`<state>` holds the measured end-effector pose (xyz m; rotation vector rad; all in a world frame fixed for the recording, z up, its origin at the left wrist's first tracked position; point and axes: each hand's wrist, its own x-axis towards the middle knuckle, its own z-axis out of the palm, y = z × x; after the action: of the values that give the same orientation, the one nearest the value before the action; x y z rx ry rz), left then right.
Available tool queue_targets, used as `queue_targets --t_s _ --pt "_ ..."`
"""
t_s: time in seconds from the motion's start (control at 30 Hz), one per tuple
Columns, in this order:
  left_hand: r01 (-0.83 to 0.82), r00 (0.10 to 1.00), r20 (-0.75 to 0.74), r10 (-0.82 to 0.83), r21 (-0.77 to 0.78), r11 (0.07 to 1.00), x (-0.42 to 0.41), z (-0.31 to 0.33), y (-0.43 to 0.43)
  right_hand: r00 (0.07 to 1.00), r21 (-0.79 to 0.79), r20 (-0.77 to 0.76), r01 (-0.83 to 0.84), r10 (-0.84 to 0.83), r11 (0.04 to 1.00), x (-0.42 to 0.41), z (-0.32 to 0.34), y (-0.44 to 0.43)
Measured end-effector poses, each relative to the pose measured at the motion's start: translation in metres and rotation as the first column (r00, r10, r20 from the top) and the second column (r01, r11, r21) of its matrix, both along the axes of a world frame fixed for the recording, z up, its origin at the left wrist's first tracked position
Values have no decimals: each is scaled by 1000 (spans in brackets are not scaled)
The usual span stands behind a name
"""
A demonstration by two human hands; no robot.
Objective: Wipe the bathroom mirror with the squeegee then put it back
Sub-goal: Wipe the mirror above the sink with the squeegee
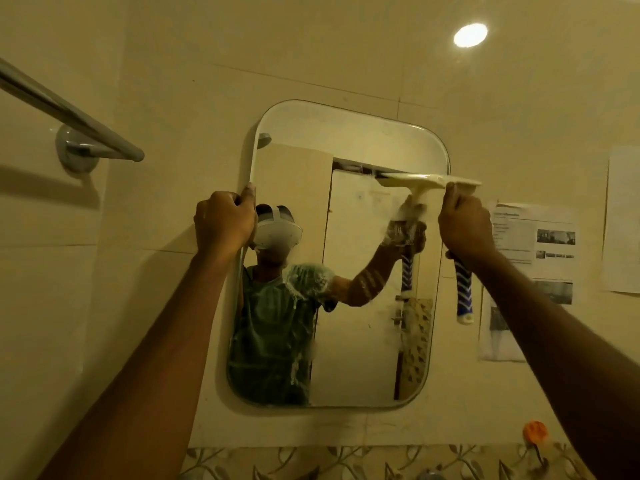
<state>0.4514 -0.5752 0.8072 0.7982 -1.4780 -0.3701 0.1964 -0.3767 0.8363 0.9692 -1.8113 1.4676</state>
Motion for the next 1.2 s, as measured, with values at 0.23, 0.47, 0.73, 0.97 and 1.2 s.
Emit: queue_targets --t_s 0.23,0.47,0.73,0.97,1.2 --pt "-27 998 48 29 -34 999 1 0 -2 997 -32 46 -56 57 998 -1 -109 -13" --pt "43 996 83 -42 -15 999 2 -7 3 994 14 82 -76 74 997 3 -93 2" --pt "258 957 -147 -249 46 965 5 -20 3 995 -10 75 -59 59 998 4 -96 -5" --pt "417 887 -258 -384 85 905 10 -26 2 987 40 159 -32 25 999 11 -162 -1" --pt "570 725 -505 -469 55 820 9 -34 13 996 -1 78 -44 44 999 1 -82 -1"
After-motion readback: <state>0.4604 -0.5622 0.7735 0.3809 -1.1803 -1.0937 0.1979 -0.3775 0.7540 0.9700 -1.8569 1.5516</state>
